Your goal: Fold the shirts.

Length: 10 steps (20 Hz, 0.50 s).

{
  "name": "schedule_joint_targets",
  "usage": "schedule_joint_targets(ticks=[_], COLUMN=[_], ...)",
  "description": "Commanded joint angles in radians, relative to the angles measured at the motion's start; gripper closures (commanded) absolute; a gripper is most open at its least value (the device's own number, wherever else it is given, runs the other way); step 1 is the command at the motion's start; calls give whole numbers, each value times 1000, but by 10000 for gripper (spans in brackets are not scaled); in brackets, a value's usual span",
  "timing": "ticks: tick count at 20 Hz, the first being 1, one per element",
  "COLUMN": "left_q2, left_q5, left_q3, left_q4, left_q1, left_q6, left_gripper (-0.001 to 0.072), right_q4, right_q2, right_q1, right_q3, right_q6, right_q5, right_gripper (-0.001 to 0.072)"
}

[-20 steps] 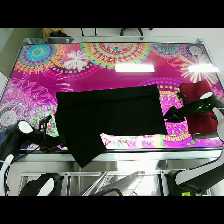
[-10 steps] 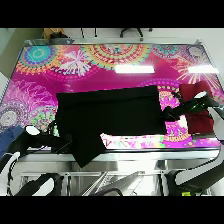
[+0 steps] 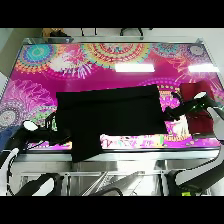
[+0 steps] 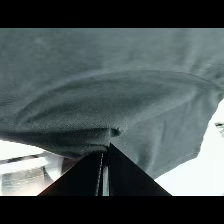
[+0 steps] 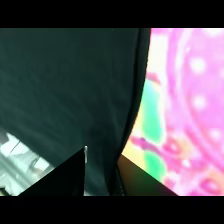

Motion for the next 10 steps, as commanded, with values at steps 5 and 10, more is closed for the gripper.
schedule_joint_targets(ticks=[5,10], left_q2=[130,143], left_q5=[-12,-23], left_q3=[5,5], left_q4=[-11,-13], left_q1=[1,1], left_q6=[6,6], left_gripper=[693,693], right_q4=[-48,50], right_q2=[95,187], right_q1=[0,0], right_q3=[-39,-190], right_q6=[28,12], right_q5=[68,-48], right_gripper=[486,487])
